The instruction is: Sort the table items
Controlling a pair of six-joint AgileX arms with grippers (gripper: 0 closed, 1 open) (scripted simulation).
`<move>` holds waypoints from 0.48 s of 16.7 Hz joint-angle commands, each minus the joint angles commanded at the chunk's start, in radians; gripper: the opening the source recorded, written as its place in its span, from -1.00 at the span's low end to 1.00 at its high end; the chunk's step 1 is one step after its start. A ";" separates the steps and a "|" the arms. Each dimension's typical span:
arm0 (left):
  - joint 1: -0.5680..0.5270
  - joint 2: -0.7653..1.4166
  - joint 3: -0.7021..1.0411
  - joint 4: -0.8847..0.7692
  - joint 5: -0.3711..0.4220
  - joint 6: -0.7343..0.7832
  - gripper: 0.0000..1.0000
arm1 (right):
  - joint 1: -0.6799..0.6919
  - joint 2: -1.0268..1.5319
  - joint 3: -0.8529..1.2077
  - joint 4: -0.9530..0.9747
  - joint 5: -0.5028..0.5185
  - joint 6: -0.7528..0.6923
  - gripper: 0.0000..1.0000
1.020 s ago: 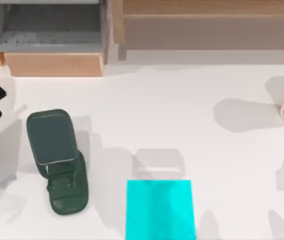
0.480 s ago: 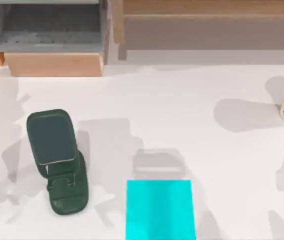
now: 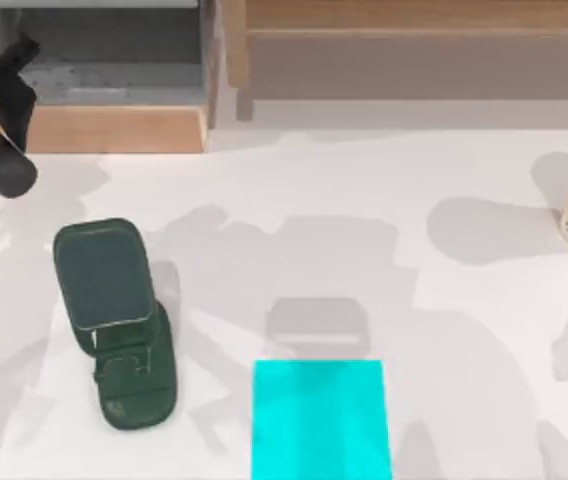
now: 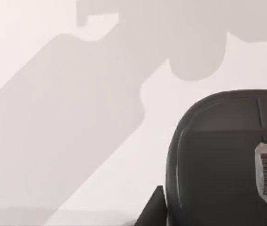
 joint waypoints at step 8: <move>-0.574 0.082 0.023 0.150 0.026 -0.141 -1.00 | 0.000 0.000 0.000 0.000 0.000 0.000 1.00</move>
